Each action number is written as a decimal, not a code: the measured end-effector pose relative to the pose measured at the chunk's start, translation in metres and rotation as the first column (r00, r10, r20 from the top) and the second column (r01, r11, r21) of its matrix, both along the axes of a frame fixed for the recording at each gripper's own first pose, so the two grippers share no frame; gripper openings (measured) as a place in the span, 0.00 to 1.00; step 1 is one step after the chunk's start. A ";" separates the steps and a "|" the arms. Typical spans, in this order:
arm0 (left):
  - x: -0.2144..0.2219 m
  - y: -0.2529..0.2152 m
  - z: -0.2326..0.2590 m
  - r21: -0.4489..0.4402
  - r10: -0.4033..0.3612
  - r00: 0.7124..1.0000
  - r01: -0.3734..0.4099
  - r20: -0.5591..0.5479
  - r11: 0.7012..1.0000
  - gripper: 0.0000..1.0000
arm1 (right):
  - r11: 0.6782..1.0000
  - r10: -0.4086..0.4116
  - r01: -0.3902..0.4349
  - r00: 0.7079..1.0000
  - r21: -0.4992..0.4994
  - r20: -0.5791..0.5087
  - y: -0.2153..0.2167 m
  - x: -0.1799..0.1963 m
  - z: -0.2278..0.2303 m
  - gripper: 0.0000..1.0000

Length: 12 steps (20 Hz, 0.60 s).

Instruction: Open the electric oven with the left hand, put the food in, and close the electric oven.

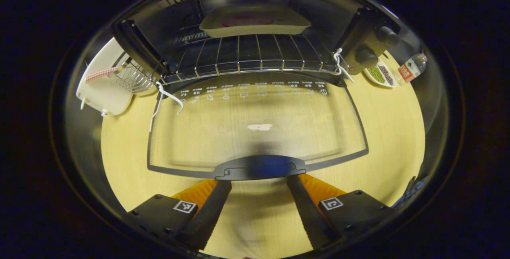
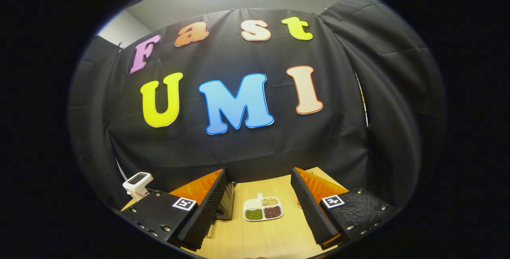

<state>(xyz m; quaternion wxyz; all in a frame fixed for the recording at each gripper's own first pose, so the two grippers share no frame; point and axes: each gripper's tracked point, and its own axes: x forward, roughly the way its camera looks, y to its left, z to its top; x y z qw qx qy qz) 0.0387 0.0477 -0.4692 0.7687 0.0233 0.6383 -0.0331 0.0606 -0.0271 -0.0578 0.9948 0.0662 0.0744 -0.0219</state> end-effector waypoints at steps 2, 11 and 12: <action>0.000 -0.001 0.007 -0.008 0.010 1.000 -0.009 0.014 1.000 1.00 | 1.000 0.005 -0.005 1.000 -0.001 0.005 0.004 0.001 0.001 0.99; -0.001 -0.002 0.042 -0.019 0.004 0.994 -0.002 0.109 1.000 0.97 | 1.000 0.023 -0.023 1.000 -0.006 0.002 0.015 -0.002 0.001 0.99; 0.000 -0.003 0.045 -0.021 0.004 0.993 -0.002 0.121 1.000 1.00 | 1.000 0.026 -0.026 1.000 -0.003 0.000 0.017 -0.003 0.000 0.99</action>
